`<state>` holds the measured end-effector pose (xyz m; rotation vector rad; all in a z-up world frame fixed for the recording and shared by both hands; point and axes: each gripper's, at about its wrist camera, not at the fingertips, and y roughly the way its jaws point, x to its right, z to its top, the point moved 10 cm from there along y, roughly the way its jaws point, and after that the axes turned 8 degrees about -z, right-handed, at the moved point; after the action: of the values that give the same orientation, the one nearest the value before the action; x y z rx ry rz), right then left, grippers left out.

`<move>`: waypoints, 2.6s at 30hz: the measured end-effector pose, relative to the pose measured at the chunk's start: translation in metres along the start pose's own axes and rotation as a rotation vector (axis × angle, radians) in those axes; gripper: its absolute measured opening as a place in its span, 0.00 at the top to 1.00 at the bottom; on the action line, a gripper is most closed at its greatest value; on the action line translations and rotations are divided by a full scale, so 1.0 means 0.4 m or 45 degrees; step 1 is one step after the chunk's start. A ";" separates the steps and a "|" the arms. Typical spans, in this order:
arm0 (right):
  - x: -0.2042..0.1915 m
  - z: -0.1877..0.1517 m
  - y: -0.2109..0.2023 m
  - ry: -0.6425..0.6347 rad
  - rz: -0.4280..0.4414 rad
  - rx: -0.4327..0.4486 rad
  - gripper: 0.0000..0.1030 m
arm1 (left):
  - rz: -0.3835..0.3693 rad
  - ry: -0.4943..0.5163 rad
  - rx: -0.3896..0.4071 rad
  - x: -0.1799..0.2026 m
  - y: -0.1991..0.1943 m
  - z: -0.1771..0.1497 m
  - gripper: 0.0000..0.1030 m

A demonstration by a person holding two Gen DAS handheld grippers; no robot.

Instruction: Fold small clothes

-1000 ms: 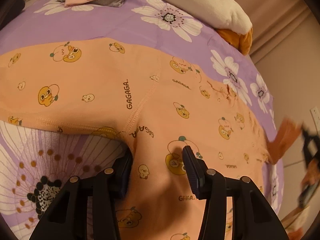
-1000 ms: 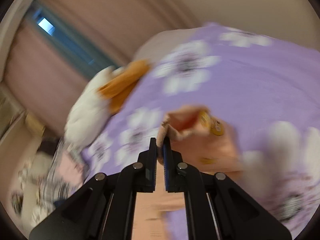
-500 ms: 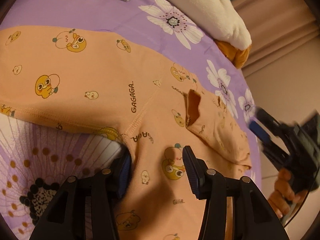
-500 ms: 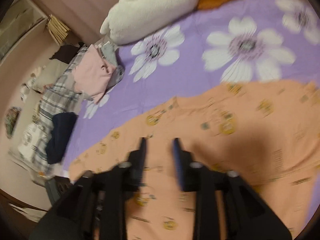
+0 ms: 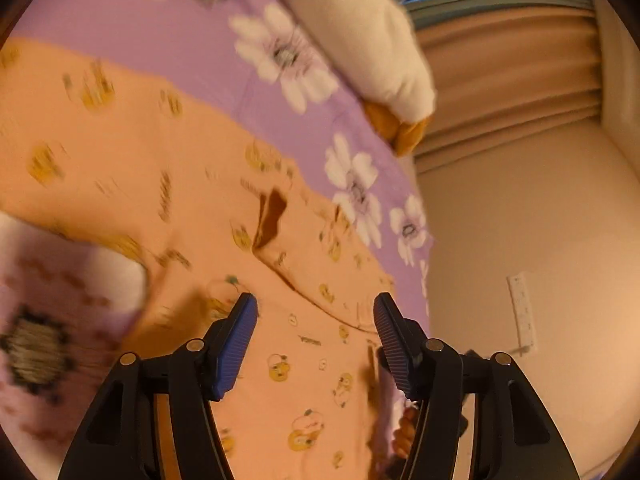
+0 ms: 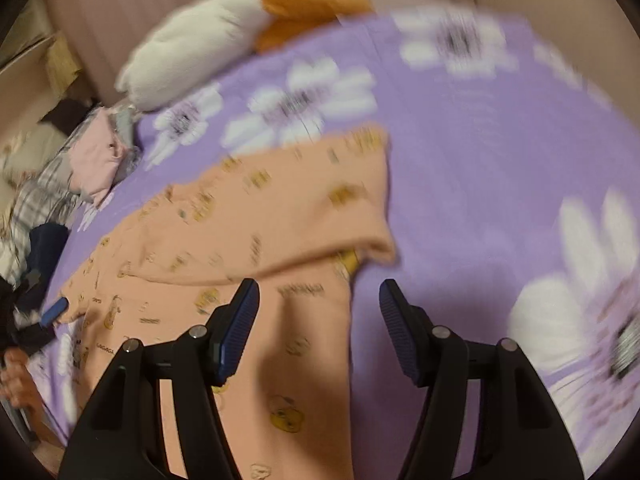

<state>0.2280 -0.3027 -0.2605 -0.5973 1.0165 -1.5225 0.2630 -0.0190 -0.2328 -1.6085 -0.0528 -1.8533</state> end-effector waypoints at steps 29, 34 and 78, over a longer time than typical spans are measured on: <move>0.085 0.058 0.060 0.031 -0.095 0.111 0.86 | 0.744 0.372 0.172 -0.077 0.165 0.106 0.89; 0.075 0.046 0.054 0.009 -0.148 0.113 0.86 | 0.759 0.350 0.180 -0.099 0.137 0.108 0.89; -0.052 0.021 0.061 -0.062 0.121 -0.022 0.84 | 0.824 0.289 0.107 -0.145 -0.005 0.098 0.74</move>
<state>0.2522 -0.2845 -0.2738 -0.5877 1.0082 -1.4111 0.2966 0.0265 -0.2745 -1.1590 0.4339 -1.4785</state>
